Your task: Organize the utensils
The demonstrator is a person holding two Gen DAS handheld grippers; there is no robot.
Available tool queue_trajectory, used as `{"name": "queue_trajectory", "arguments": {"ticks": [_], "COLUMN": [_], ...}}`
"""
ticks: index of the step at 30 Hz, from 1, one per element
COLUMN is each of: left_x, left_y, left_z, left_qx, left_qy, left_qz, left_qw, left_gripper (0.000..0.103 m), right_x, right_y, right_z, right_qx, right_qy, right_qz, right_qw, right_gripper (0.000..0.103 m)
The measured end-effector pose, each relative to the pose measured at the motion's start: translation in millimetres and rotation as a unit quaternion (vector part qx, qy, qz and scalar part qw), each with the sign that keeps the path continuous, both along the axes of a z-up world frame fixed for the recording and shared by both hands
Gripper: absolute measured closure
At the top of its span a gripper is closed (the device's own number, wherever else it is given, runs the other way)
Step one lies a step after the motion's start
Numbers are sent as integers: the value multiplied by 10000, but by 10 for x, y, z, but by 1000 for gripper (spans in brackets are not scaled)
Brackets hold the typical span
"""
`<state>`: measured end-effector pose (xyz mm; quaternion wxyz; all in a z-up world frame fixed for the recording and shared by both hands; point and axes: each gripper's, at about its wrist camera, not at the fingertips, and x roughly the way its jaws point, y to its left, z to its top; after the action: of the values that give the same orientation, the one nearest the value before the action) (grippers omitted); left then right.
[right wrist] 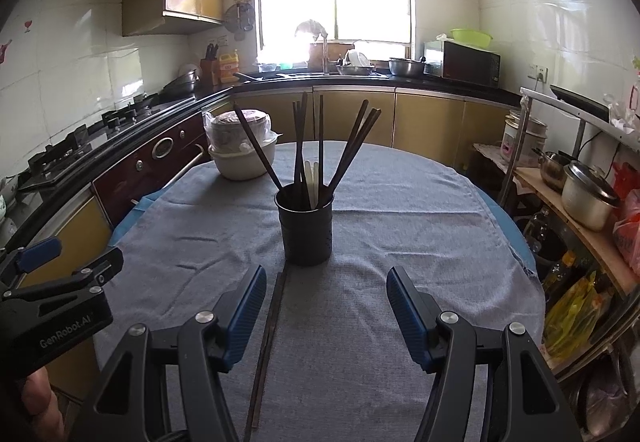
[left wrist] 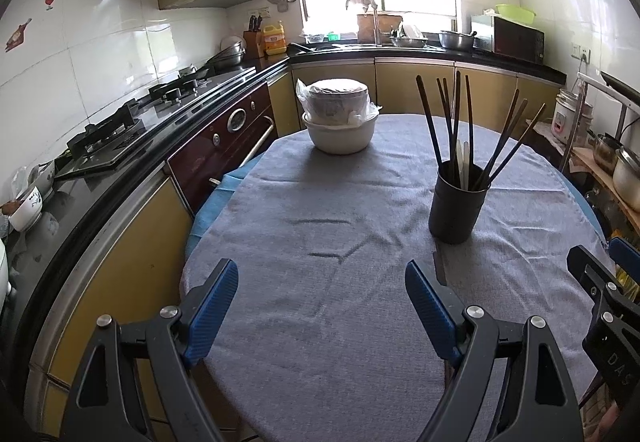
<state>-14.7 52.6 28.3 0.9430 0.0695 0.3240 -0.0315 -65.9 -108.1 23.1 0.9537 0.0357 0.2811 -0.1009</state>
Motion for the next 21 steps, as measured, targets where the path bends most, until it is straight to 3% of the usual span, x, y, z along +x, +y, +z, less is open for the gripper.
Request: {"name": "queue_trajectory", "arguments": {"ticks": [21], "left_x": [-61], "left_y": [34], "left_z": [82], "left_qx": [61], "left_qy": [-114], "left_qz": [41], "left_qw": [9999], "left_gripper": [17], "right_x": [-25], "right_y": [32], "right_z": [59], "right_qx": [-35], "right_qy": [-58], "right_qz": [-25], "right_qw": [10000], "right_gripper": [36]}}
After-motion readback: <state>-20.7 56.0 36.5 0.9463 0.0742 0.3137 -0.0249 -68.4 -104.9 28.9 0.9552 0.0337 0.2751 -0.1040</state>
